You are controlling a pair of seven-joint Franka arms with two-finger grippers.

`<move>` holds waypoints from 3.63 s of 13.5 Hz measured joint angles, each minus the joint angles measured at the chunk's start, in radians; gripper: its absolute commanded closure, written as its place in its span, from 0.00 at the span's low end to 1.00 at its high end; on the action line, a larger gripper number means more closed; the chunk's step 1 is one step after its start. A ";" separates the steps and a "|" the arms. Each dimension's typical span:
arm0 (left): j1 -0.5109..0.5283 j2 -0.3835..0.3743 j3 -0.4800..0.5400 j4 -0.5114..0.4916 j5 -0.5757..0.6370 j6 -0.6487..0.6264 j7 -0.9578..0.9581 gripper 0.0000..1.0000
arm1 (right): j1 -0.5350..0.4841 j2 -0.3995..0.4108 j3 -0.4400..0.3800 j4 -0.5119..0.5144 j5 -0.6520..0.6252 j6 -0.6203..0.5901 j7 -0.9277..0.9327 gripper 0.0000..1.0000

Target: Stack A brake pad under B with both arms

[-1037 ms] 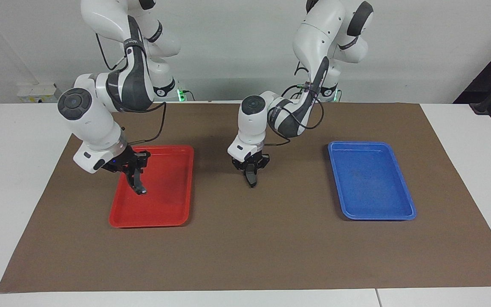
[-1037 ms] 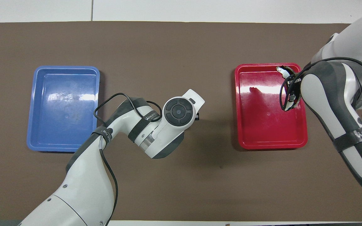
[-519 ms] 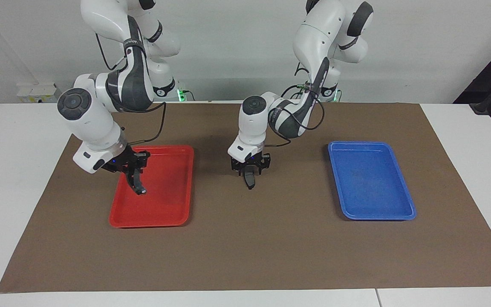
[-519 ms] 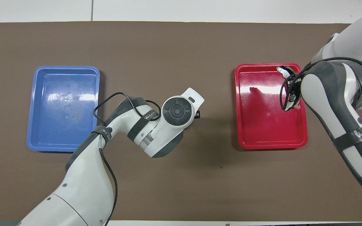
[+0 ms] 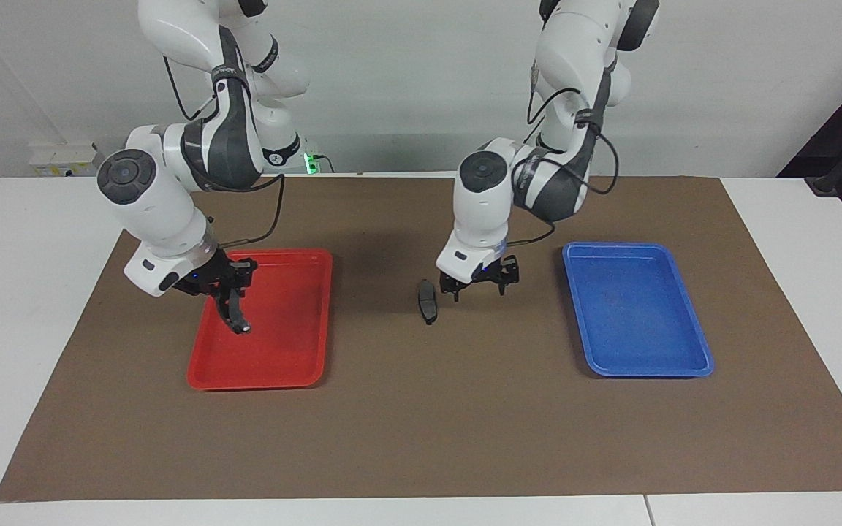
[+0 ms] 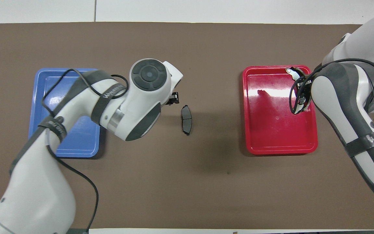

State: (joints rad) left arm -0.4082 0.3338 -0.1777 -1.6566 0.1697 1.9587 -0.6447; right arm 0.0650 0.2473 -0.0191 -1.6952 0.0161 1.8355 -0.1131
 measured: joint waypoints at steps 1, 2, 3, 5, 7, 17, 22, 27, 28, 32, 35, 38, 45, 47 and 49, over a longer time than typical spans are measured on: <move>0.053 -0.043 -0.013 0.002 0.000 -0.039 0.047 0.00 | 0.013 0.000 0.001 0.005 0.001 0.000 0.005 0.99; 0.106 -0.087 -0.027 0.002 -0.001 -0.073 0.093 0.00 | 0.035 0.000 0.001 0.012 0.002 0.000 0.025 0.99; 0.160 -0.136 -0.034 0.002 -0.009 -0.103 0.149 0.00 | 0.070 0.000 0.002 0.024 0.003 -0.001 0.068 1.00; 0.241 -0.220 -0.025 0.001 -0.050 -0.155 0.284 0.00 | 0.152 0.000 0.005 0.044 0.003 -0.001 0.164 1.00; 0.283 -0.294 0.037 0.000 -0.101 -0.216 0.435 0.00 | 0.237 0.001 0.009 0.051 0.008 0.012 0.261 1.00; 0.324 -0.376 0.133 0.000 -0.137 -0.276 0.586 0.00 | 0.500 0.259 0.010 0.097 0.049 0.310 0.609 1.00; 0.325 -0.376 0.130 0.000 -0.137 -0.281 0.585 0.00 | 0.517 0.294 0.009 0.111 0.049 0.346 0.625 1.00; 0.325 -0.376 0.131 0.000 -0.137 -0.290 0.584 0.00 | 0.521 0.295 0.010 0.095 0.048 0.293 0.599 1.00; 0.325 -0.376 0.131 0.000 -0.137 -0.292 0.584 0.00 | 0.520 0.294 0.009 0.095 0.048 0.284 0.592 1.00; 0.334 -0.376 0.131 0.000 -0.137 -0.309 0.584 0.00 | 0.520 0.294 0.009 0.094 0.048 0.261 0.553 1.00; 0.339 -0.376 0.131 -0.001 -0.137 -0.310 0.584 0.00 | 0.524 0.293 0.012 0.090 0.048 0.261 0.553 1.00; 0.339 -0.375 0.131 -0.001 -0.137 -0.313 0.584 0.00 | 0.532 0.288 0.013 0.071 0.048 0.262 0.551 1.00; 0.343 -0.375 0.131 -0.002 -0.137 -0.320 0.584 0.00 | 0.532 0.264 0.016 0.014 0.048 0.305 0.538 0.98; 0.344 -0.375 0.131 -0.002 -0.137 -0.321 0.584 0.00 | 0.532 0.259 0.016 0.005 0.048 0.312 0.538 0.89; 0.344 -0.375 0.131 -0.002 -0.137 -0.321 0.584 0.00 | 0.532 0.258 0.016 0.004 0.048 0.312 0.538 0.01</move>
State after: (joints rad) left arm -0.0643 -0.0411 -0.0465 -1.6584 0.0325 1.6379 -0.0603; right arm 0.5971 0.5053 -0.0031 -1.6917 0.0646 2.1474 0.4249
